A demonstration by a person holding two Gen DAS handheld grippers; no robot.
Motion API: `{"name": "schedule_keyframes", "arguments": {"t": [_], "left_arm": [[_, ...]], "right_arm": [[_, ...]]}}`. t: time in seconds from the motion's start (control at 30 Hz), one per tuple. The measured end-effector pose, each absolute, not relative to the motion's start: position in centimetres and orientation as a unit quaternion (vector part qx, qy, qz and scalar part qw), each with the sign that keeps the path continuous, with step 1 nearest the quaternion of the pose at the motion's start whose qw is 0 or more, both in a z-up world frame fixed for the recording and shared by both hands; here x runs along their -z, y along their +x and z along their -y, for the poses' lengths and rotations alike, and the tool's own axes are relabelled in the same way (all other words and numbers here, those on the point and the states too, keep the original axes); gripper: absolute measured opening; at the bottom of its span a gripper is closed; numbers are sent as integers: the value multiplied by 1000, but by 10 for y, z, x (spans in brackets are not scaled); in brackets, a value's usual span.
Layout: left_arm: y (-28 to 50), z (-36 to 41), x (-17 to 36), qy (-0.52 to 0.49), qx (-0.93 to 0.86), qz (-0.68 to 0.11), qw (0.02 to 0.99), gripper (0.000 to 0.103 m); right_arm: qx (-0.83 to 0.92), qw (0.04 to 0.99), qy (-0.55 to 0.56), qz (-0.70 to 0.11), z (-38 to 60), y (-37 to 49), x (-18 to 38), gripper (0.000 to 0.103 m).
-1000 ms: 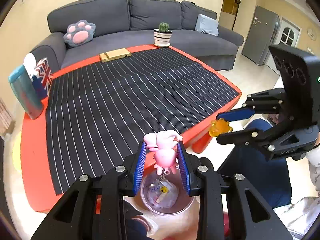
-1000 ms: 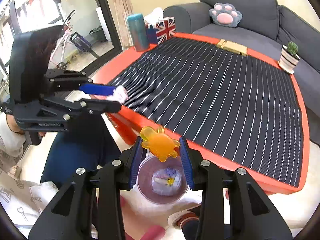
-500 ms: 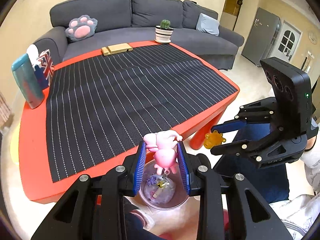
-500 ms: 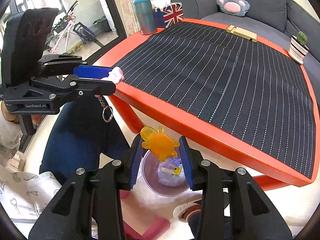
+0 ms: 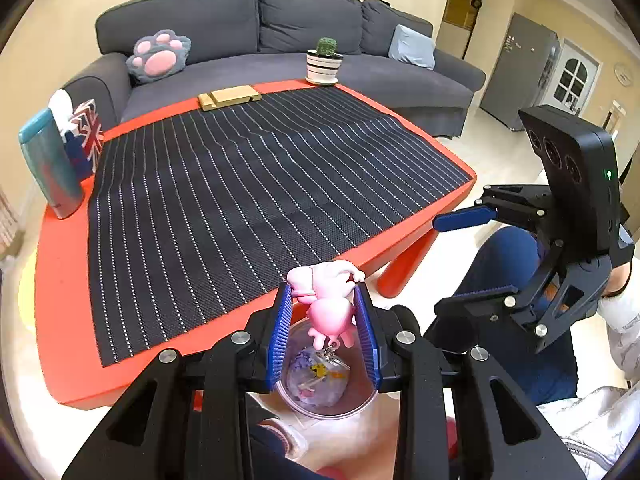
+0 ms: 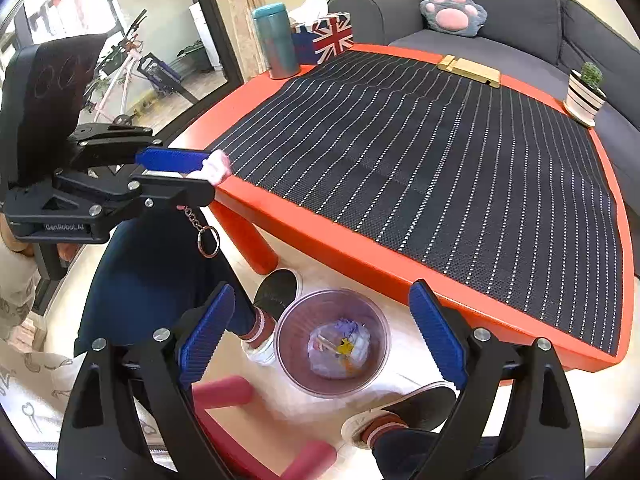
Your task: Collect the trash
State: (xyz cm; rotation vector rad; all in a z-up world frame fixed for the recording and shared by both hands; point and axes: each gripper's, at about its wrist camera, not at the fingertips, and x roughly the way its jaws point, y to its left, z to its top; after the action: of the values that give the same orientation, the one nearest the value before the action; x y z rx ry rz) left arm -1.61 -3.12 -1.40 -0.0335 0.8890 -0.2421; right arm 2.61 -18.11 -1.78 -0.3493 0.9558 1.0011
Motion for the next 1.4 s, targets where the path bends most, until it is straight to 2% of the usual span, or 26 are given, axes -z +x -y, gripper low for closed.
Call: {"name": "schedule_keyframes", "arguments": {"t": [1.07,1.1,1.17,1.2,1.23,1.4], "left_arm": [[-12,50,16,0,156,-436,886,32],[-12,51,17,0,158,-436,886,34],[-12,50,17,0,154,-434,888,59],[-12,49,17,-4,152,-428,891,81],[-13,47,16,-9,151,-423,893,88],[-12,45,18,-14,141,-425,894,90]], "right_arm": [[-428,788,-127,-424,210,40,2,91],[-427,789,-126,-423,211,40,1,91],[-428,789,-125,-423,211,40,1,91],[-427,789,-125,-423,211,41,1,91],[-427,789,-125,-423,212,41,1,91],[-426,789,-125,-424,212,40,2,91]]}}
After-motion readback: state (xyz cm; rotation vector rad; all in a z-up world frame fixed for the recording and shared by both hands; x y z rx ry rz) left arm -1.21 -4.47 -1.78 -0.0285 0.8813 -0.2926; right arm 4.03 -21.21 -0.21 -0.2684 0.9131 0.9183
